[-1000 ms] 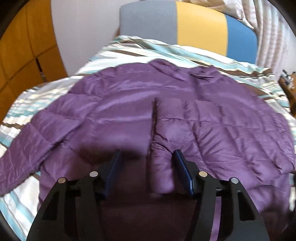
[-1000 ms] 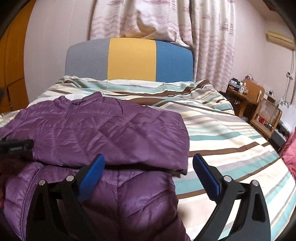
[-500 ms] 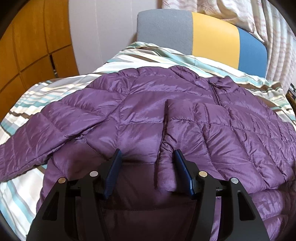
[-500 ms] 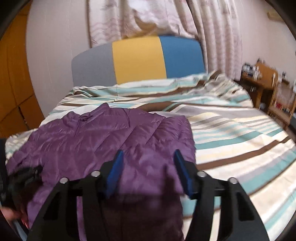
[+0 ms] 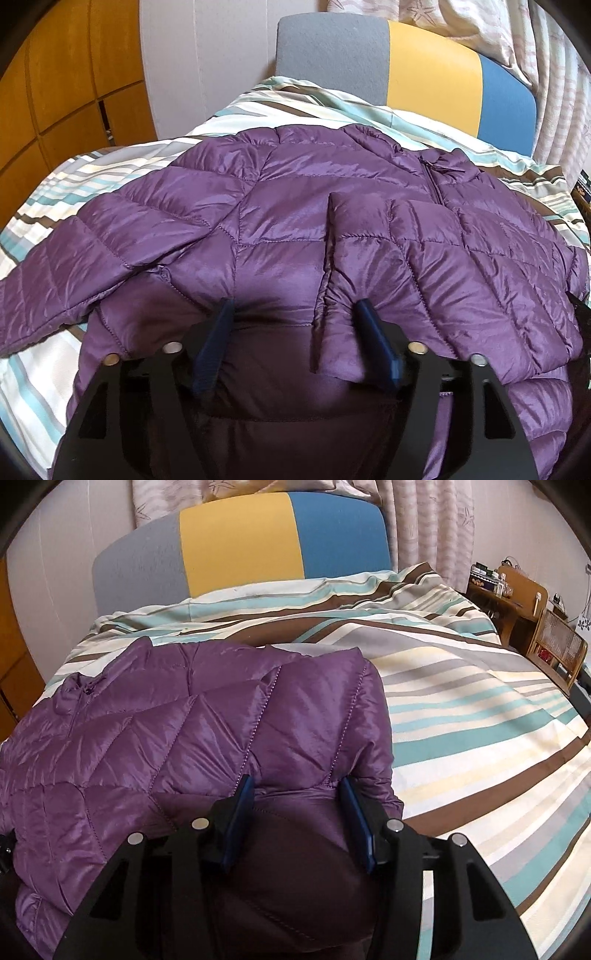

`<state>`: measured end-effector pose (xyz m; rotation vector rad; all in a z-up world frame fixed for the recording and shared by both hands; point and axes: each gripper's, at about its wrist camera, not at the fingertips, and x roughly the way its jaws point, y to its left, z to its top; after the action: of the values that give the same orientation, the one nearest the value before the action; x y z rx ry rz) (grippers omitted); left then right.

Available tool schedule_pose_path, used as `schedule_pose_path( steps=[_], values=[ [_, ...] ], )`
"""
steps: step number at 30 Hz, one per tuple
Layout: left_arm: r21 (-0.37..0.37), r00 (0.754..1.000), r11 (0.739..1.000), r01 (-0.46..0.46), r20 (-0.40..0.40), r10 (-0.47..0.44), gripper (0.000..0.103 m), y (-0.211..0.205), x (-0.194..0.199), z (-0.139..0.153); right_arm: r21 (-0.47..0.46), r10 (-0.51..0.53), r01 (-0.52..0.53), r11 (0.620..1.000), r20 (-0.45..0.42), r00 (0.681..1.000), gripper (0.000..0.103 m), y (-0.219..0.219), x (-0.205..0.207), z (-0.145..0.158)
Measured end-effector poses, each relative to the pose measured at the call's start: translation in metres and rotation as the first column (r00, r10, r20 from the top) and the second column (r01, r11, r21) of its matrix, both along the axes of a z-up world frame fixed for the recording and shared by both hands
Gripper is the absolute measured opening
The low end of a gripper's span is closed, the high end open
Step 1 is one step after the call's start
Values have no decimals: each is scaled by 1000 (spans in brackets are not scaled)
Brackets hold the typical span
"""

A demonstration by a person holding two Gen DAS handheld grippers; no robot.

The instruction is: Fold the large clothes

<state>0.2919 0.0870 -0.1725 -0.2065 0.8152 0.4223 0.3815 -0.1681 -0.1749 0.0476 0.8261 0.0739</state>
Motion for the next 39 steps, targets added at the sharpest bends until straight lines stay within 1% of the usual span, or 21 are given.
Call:
schedule_pose_path(
  steps=[1, 3, 7, 8, 10, 12, 13, 14, 16, 18, 19, 20, 22, 26, 28, 29, 30, 33, 35, 37, 39],
  values=[
    [-2, 1000, 1000, 2, -3, -2, 88, 0, 0, 2, -5, 0, 0, 1000, 2, 1000, 49, 1, 0, 0],
    [15, 1000, 1000, -21, 13, 21, 89, -2, -10, 16, -21, 0, 0, 1000, 6, 1000, 49, 3, -1, 0],
    [36, 979, 999, -10, 204, 2, 90, -19, -31, 61, -46, 0, 0, 999, 14, 1000, 49, 6, -2, 0],
    [45, 978, 999, 2, 210, -12, 90, -24, -28, 67, -47, 1, 0, 999, 14, 1000, 49, 6, -2, 0],
    [57, 980, 996, 63, 186, -72, 90, -39, -11, 73, -47, 1, 0, 999, 16, 1000, 49, 6, -3, 1],
    [78, 982, 989, 126, 134, -135, 89, -55, 13, 67, -47, 1, 0, 999, 15, 1000, 49, 6, -3, 1],
    [88, 983, 987, 136, 113, -146, 86, -58, 21, 62, -50, 0, 0, 999, 15, 1000, 49, 6, -2, 1],
    [98, 985, 984, 150, 75, -158, 78, -61, 33, 53, -52, 0, 0, 999, 15, 1000, 50, 6, -3, 1],
    [130, 989, 981, 145, -9, -145, 70, -57, 54, 30, -53, -1, 2, 999, 16, 1000, 50, 6, -3, 1],
    [131, 988, 980, 149, -57, -143, 71, -48, 61, 7, -49, 1, 0, 999, 16, 1000, 51, 6, -3, 1],
    [81, 987, 984, 156, -54, -152, 73, -41, 61, -2, -48, 4, -3, 999, 17, 1000, 51, 7, -4, 1],
    [44, 990, 989, 141, -33, -139, 78, -33, 58, -3, -53, 5, -4, 999, 18, 1000, 51, 8, -4, 1],
    [27, 991, 991, 130, -34, -129, 79, -29, 58, -6, -59, 4, -2, 998, 20, 1000, 51, 10, -4, 1],
    [28, 991, 991, 130, -28, -130, 79, -28, 55, -5, -56, 3, -2, 998, 23, 1000, 51, 10, -5, 2],
    [30, 992, 992, 126, -27, -125, 82, -28, 54, -6, -48, 0, 2, 999, 38, 999, 56, 9, -7, 4],
    [27, 992, 992, 121, -28, -120, 84, -26, 54, -7, -34, 0, 2, 999, 55, 998, 62, 7, -9, 6],
    [22, 993, 993, 120, -27, -119, 84, -27, 55, -7, -6, 4, -4, 1000, 82, 997, 64, 3, -14, 10],
    [17, 993, 993, 119, -21, -119, 85, -27, 53, -6, 61, -31, 22, 998, 162, 986, 64, -9, -30, 22],
    [17, 993, 993, 116, -20, -116, 87, -26, 53, -6, 86, -32, 18, 996, 166, 986, 64, -13, -33, 27],
    [13, 993, 993, 114, -20, -114, 89, -25, 54, -7, 95, -8, -5, 995, 140, 990, 63, -11, -26, 32],
    [11, 993, 993, 114, -18, -114, 89, -25, 55, -7, 96, 29, -43, 994, 143, 989, 62, -4, -17, 39]
  ],
)
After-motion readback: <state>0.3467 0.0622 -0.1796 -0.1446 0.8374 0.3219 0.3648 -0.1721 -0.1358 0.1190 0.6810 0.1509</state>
